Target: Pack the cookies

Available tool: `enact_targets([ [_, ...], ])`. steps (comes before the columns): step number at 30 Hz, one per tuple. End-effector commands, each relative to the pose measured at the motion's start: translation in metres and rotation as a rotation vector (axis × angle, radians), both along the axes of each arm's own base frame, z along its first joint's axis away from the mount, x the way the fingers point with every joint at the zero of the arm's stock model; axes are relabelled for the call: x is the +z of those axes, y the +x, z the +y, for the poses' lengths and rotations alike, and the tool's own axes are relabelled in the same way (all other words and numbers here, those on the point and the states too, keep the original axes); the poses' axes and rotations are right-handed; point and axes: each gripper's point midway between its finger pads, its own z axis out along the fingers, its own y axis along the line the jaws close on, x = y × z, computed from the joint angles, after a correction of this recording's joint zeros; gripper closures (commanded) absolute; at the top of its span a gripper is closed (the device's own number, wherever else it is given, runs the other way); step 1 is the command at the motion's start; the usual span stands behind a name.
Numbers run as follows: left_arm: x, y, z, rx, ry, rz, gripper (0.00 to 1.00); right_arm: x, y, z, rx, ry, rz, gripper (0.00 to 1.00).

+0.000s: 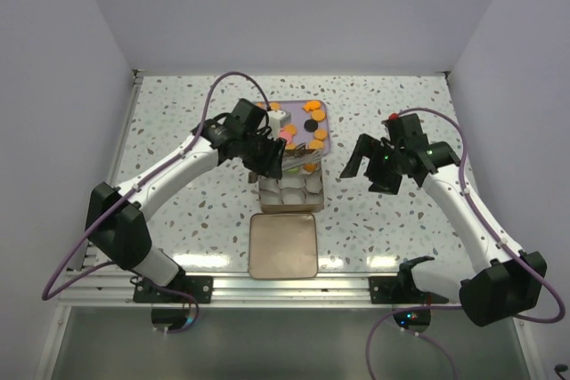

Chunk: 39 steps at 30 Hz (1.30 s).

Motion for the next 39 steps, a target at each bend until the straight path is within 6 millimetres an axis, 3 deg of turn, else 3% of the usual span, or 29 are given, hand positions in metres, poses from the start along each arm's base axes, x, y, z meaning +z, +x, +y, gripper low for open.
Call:
enact_targets([
  [1,0.006,0.012,-0.011,-0.003,-0.039,-0.058,0.49,0.008,-0.001,-0.005,-0.012,-0.017,-0.020,0.05],
  [6,0.026,0.021,-0.009,0.021,-0.038,-0.112,0.49,0.009,0.002,-0.005,-0.013,-0.021,-0.023,0.05],
  [9,0.049,0.033,-0.007,0.050,-0.032,-0.167,0.49,0.009,0.004,-0.004,-0.016,-0.019,-0.024,0.05],
  [18,0.070,0.054,0.005,0.131,0.022,-0.214,0.49,0.005,0.012,0.001,-0.023,0.001,-0.022,0.05],
  [31,0.054,0.106,0.042,0.349,0.125,-0.200,0.49,0.004,0.029,0.011,-0.014,0.029,-0.020,0.05],
  [39,0.013,0.133,0.040,0.371,0.201,-0.134,0.49,0.001,0.045,0.020,0.022,0.040,-0.010,0.05],
])
